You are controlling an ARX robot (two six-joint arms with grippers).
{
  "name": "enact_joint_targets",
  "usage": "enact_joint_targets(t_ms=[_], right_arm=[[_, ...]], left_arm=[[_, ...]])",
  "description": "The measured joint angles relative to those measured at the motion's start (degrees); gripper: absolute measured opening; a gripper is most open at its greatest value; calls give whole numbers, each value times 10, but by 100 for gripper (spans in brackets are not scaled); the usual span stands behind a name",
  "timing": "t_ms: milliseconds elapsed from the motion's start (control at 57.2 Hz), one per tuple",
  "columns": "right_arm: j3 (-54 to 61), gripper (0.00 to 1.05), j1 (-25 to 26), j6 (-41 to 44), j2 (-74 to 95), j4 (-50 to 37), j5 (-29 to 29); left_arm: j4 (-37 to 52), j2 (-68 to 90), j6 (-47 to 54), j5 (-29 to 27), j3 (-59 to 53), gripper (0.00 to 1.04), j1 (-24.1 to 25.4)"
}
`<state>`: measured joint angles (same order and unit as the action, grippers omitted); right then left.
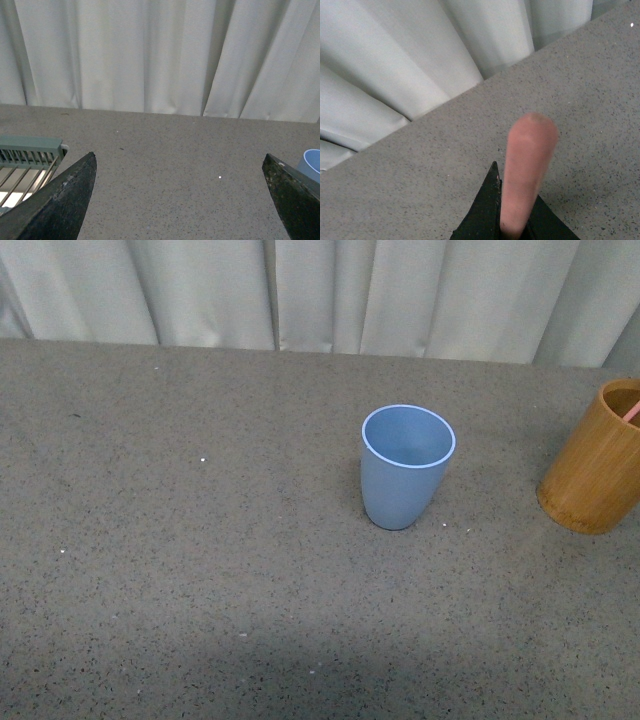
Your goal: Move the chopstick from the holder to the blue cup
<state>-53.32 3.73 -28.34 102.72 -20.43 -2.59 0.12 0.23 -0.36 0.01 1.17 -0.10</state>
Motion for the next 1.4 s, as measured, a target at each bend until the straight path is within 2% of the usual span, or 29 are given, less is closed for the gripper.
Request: enact_joint_targets(t_ms=[402, 524, 926, 1083, 1398], right_arm=[[-7, 2, 46, -22, -149, 63, 59], [-20, 2, 10, -33, -169, 65, 55], [-36, 2, -165, -85, -90, 29, -4], [-45, 2, -184, -84, -75, 29, -12], [-38, 2, -185, -81, -65, 21, -21]], left_arm=[[0, 0, 0, 0, 0, 98, 0], [0, 0, 0, 0, 0, 98, 0], [0, 0, 0, 0, 0, 98, 0], [0, 0, 0, 0, 0, 98, 0], [0, 0, 0, 0, 0, 98, 0]])
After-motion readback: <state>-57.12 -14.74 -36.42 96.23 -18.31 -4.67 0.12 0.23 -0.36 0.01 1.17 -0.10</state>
